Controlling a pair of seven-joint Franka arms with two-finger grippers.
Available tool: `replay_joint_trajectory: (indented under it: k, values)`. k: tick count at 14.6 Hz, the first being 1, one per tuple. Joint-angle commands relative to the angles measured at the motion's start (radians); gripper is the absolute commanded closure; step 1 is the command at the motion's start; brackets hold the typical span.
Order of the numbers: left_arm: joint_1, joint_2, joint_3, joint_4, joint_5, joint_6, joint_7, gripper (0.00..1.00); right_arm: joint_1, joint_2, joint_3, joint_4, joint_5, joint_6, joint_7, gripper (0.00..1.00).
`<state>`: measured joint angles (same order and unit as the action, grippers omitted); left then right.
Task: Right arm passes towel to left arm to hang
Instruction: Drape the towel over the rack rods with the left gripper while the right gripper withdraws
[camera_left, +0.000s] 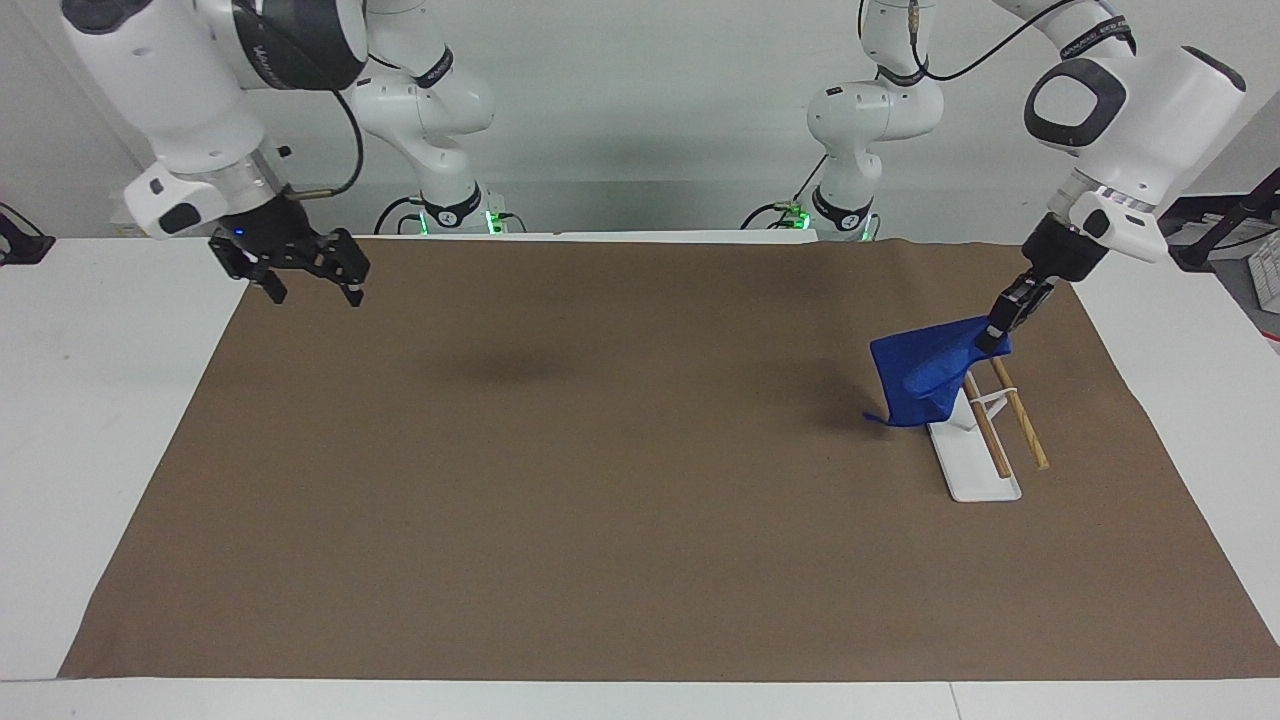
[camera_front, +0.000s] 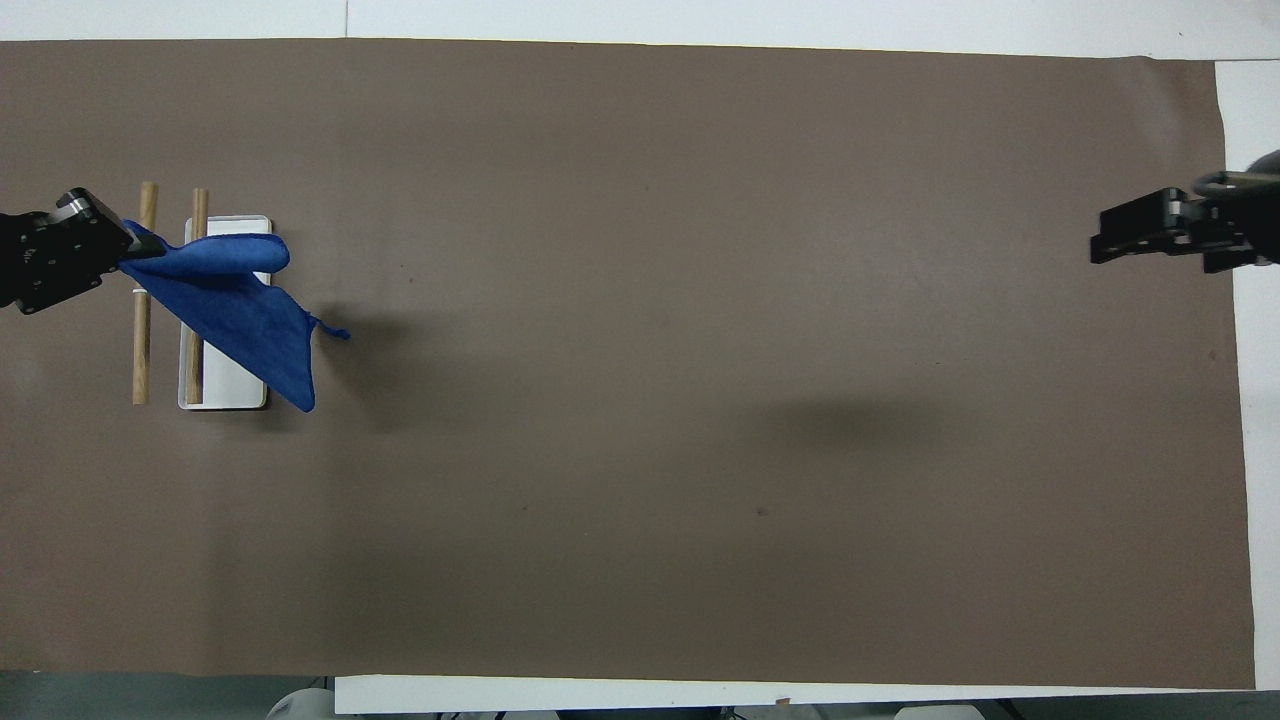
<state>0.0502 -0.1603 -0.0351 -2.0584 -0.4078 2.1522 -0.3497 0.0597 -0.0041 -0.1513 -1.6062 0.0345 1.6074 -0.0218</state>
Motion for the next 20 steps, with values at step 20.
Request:
replay_joint_trajectory:
  k: [20]
  values:
    - [0.249, 0.124, 0.006, 0.018, 0.007, 0.069, 0.354, 1.00, 0.023, 0.019, -0.057, 0.066, -0.002, -0.146, -0.106, 0.00]
